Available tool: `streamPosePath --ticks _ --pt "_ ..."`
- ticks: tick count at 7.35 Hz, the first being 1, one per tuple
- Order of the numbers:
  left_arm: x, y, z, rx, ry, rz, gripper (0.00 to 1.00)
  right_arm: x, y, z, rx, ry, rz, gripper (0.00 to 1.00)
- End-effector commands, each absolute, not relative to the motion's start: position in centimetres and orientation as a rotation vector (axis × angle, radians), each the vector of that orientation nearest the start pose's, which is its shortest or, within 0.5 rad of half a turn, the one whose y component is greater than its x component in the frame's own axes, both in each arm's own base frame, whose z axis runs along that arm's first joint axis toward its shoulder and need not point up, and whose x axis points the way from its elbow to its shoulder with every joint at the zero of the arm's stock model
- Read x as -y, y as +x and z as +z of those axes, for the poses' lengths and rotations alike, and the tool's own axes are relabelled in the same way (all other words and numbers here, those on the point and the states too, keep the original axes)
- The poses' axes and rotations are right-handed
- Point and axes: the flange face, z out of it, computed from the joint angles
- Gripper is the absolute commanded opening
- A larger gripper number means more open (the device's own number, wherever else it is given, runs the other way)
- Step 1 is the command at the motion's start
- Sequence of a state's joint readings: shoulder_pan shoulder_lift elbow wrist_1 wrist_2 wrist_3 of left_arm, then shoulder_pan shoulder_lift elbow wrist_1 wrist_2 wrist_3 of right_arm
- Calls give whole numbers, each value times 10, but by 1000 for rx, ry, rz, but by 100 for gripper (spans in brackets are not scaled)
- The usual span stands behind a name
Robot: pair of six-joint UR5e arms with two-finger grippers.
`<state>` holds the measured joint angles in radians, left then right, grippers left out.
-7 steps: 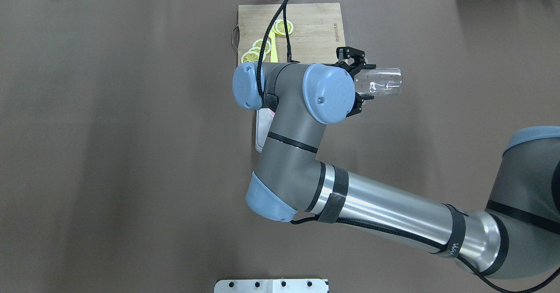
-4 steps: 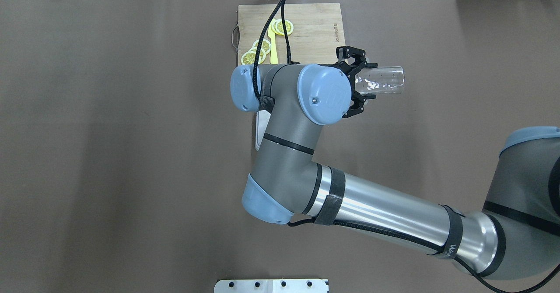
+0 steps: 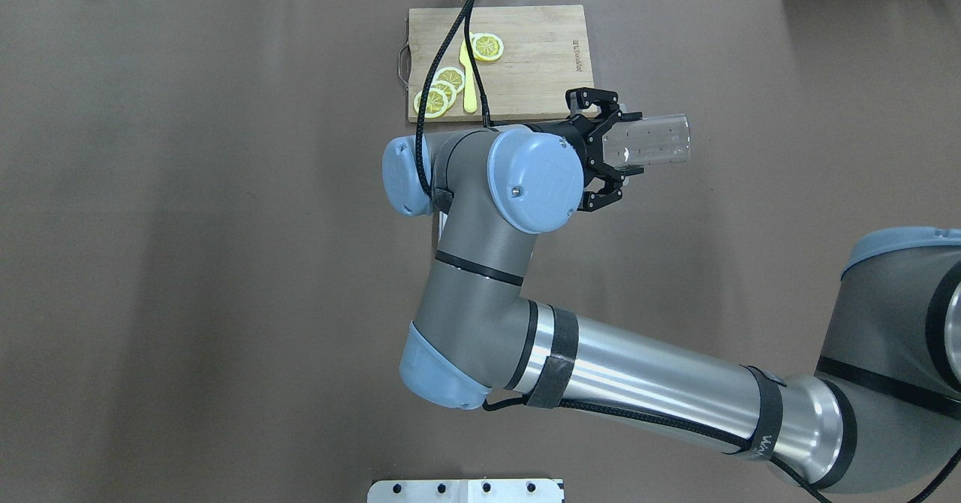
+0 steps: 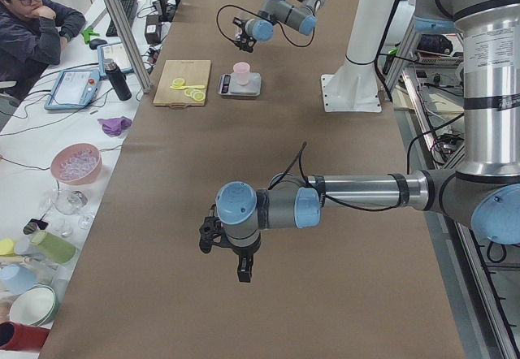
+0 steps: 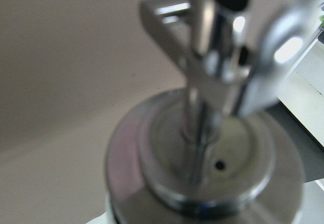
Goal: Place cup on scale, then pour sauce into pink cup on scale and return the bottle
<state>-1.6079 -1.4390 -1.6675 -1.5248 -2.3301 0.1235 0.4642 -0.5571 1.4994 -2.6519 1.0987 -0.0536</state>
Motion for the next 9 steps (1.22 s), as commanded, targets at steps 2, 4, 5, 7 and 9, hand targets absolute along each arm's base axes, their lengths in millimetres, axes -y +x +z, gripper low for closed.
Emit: streamPosePath --ticks 2,4,5,7,9 --pt "421 -81 682 -765 -25 45 98 455 -524 161 -546 92 -1190 0" --pt "420 -81 684 -765 -28 44 98 453 -520 158 -567 59 -1198 0" --pt "419 -81 684 -765 -28 44 98 454 -520 157 -572 63 -1198 0" --pt "419 -81 684 -765 -28 44 98 453 -520 157 -572 64 -1198 0" --pt "419 -81 684 -765 -28 44 98 453 -520 158 -577 59 -1199 0"
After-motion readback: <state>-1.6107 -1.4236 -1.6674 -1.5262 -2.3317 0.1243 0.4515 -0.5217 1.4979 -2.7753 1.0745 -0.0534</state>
